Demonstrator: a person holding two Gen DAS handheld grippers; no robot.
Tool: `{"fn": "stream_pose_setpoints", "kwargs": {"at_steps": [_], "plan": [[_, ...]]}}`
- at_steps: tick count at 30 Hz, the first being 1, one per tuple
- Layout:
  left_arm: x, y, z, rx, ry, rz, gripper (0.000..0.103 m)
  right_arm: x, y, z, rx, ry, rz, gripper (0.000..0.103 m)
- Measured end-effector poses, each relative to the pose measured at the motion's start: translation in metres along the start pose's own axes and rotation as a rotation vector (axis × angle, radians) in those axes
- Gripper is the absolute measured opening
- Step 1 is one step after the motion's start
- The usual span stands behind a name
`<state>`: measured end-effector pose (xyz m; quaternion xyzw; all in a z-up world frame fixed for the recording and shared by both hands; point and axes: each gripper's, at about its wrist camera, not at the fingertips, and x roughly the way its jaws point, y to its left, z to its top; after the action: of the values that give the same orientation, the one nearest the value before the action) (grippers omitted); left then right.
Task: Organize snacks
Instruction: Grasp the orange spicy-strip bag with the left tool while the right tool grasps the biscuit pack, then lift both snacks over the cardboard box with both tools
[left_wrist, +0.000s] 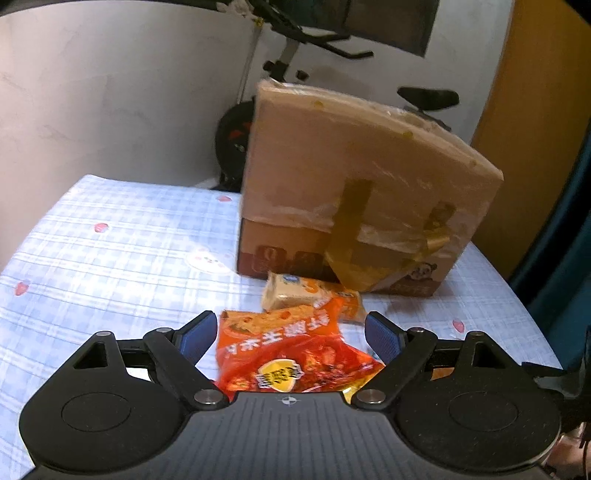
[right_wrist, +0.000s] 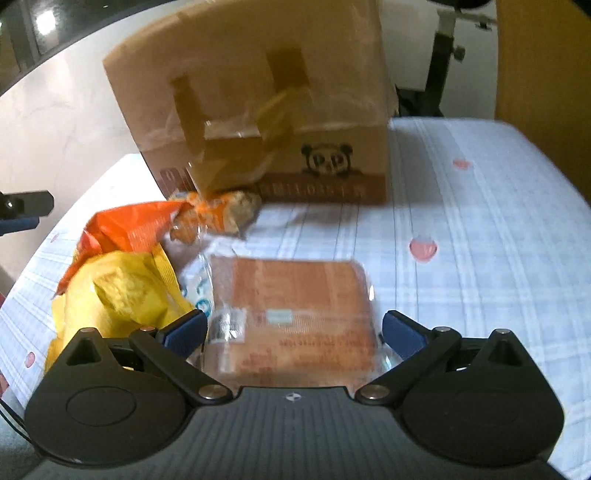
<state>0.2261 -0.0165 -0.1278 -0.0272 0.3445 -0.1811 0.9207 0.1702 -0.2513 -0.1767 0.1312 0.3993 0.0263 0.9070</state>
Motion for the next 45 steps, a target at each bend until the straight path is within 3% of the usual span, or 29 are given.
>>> {"fn": "stream_pose_setpoints", "kwargs": {"at_steps": [3, 9, 13, 26, 33, 37, 45], "plan": [[0.014, -0.004, -0.001, 0.018, 0.026, 0.008, 0.090, -0.002, 0.001, -0.001, 0.012, -0.019, -0.003, 0.095], [0.043, 0.004, 0.001, -0.022, 0.071, 0.062, 0.091, -0.004, 0.000, -0.002, 0.020, -0.031, -0.001, 0.091], [0.060, 0.012, 0.001, -0.037, 0.133, 0.057, 0.093, -0.004, -0.001, -0.002, 0.030, -0.034, 0.003, 0.091], [0.086, 0.029, -0.013, -0.054, 0.207, 0.063, 0.096, -0.003, -0.003, -0.004, 0.052, -0.046, 0.014, 0.091], [0.077, 0.032, -0.010, -0.037, 0.161, 0.064, 0.071, -0.002, -0.002, -0.001, 0.059, -0.046, 0.013, 0.088], [0.063, 0.035, -0.009, -0.042, 0.125, 0.073, 0.067, -0.005, -0.003, 0.001, 0.070, -0.053, 0.037, 0.080], [0.030, 0.032, 0.005, -0.034, 0.043, 0.049, 0.066, -0.016, -0.001, 0.006, 0.070, -0.088, 0.053, 0.078]]}}
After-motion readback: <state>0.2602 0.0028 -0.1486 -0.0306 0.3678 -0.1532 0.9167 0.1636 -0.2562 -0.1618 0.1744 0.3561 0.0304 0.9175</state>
